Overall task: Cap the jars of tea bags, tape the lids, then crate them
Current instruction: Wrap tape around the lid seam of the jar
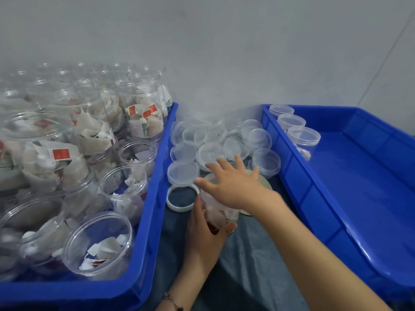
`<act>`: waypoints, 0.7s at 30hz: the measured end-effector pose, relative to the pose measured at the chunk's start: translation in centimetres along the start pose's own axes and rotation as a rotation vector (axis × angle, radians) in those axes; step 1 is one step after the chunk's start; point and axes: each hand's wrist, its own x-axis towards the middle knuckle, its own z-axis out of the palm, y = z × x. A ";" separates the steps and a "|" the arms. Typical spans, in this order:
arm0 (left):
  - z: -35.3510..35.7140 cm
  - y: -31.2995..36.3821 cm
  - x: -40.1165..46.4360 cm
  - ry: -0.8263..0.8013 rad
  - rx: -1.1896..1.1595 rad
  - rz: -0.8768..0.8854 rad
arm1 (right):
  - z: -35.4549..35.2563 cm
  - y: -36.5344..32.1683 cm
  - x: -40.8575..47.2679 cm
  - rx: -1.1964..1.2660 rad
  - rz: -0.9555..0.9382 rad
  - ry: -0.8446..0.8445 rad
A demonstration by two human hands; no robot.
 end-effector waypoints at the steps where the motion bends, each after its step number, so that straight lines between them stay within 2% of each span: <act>1: 0.0 -0.1 0.1 0.002 0.007 0.007 | -0.5 0.6 0.1 -0.016 -0.077 -0.050; 4: 0.3 -0.3 0.4 0.024 0.068 0.028 | -0.3 1.6 -0.2 -0.021 -0.215 -0.121; 5: 0.4 -0.3 0.5 0.037 0.103 0.029 | 0.4 1.6 -0.4 -0.018 -0.235 -0.053; 9: 1.1 -0.8 0.4 0.086 0.241 0.028 | 3.2 0.9 -0.9 -0.020 -0.205 0.432; 13: 1.7 -1.2 0.8 0.046 0.302 0.025 | 4.5 0.4 -0.7 -0.067 -0.127 0.584; 15: 1.7 -0.6 0.9 0.028 0.280 -0.081 | 4.7 0.9 -0.4 0.192 -0.170 0.605; 18: 1.0 0.2 -0.2 0.071 0.154 -0.011 | 4.9 3.1 -0.1 1.010 -0.114 0.594; 19: 0.8 0.4 -0.4 0.068 0.133 -0.004 | 5.2 4.4 0.0 1.070 -0.044 0.596; 20: 0.6 0.4 -0.6 0.053 0.131 -0.009 | 5.6 6.0 0.1 0.950 -0.005 0.553; 21: 0.6 0.5 -0.5 0.043 0.133 -0.010 | 6.3 7.8 0.2 0.730 0.005 0.468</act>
